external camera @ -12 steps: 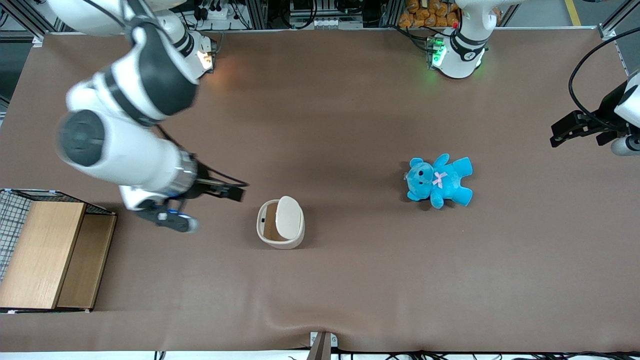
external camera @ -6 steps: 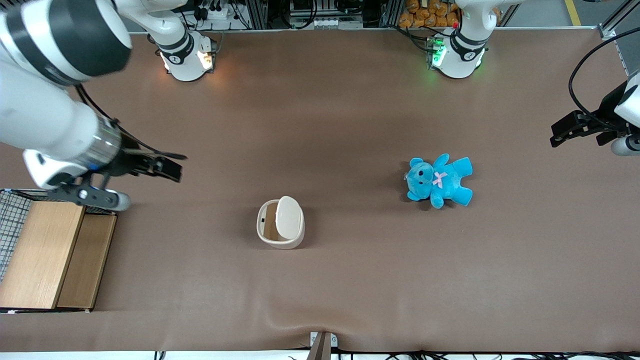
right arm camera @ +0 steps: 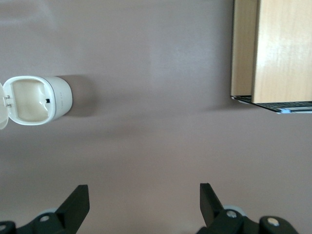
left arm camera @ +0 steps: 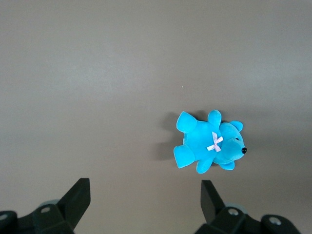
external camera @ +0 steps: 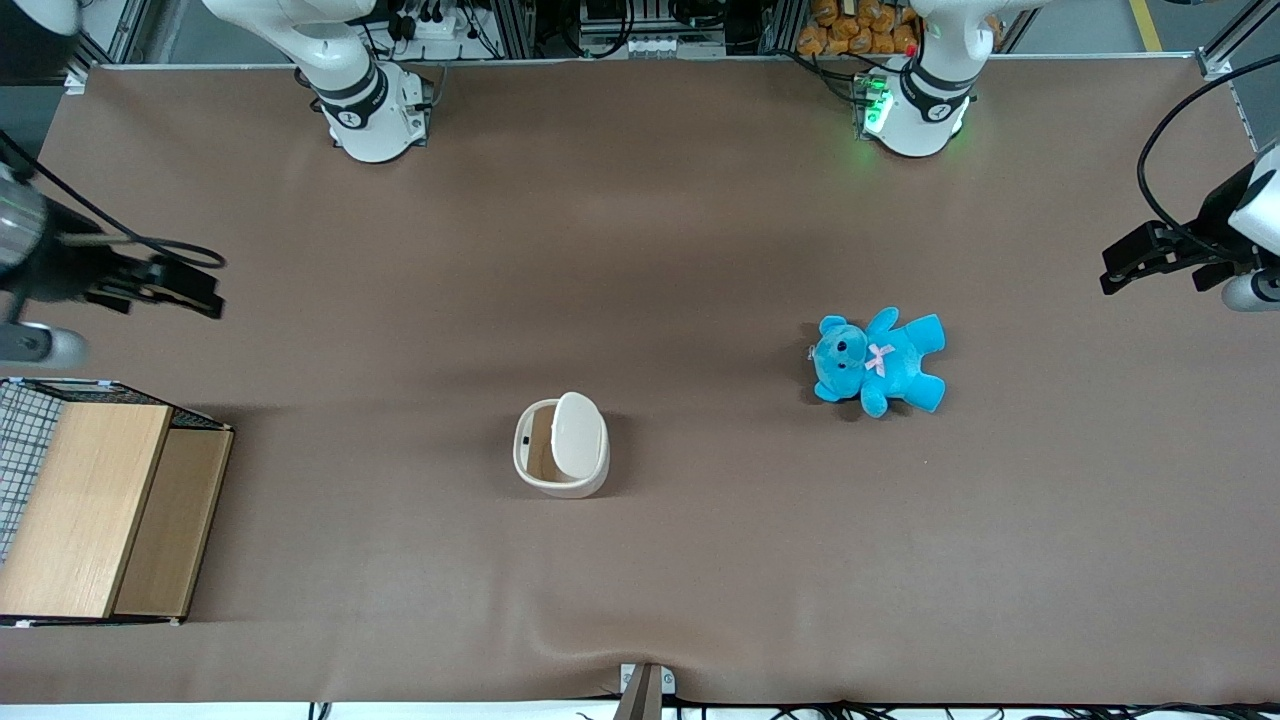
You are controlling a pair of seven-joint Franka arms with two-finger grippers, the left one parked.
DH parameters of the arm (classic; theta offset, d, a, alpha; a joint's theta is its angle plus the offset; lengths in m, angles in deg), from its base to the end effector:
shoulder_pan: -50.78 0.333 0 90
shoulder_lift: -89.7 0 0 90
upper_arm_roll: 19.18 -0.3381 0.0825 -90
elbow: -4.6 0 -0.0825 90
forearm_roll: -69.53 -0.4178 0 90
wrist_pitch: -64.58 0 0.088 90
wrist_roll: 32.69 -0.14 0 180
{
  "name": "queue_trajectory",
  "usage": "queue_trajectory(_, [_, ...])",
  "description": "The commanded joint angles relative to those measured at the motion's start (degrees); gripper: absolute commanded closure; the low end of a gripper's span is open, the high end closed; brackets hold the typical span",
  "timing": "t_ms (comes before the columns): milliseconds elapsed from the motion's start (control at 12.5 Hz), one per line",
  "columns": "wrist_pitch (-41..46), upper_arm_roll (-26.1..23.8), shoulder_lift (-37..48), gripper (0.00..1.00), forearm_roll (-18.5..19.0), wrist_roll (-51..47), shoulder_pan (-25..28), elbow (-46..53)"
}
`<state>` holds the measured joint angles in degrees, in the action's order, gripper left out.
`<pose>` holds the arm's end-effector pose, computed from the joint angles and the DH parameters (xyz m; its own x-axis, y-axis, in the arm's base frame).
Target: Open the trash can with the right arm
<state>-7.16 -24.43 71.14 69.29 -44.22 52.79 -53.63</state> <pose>0.6449 0.0702 0.6566 0.9929 -0.0758 -0.0916 -0.0775 -0.9969 -0.0152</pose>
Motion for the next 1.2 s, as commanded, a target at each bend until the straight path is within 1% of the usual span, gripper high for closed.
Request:
queue_trajectory(0, [-1.64,-0.28,8.87,0.00,0.07,2.20,-2.00,-9.86])
queue_trajectory(80, [-1.30,-0.19,10.99,0.00,-0.02,3.08,-2.53,-11.80])
queue_trajectory(240, [-1.82,1.64,15.99,0.00,-0.10,3.44,-2.45,-17.68])
queue_trajectory(400, [-2.87,1.91,18.73,0.00,-0.19,4.14,-2.45,-21.30])
queue_trajectory(480, [-2.88,2.18,18.74,0.00,-0.28,5.80,-2.63,-21.31])
queue_trajectory(560, [-3.14,3.48,18.48,0.00,-0.19,7.73,-2.54,-21.14])
queue_trajectory(720, [-3.75,3.85,17.86,0.00,1.03,11.95,-2.54,-20.61])
queue_trajectory(880, [-4.02,3.85,17.78,0.00,3.13,12.67,-2.37,-20.61])
queue_trajectory(1120, [-3.49,3.85,17.25,0.00,3.67,12.49,-2.19,-20.69])
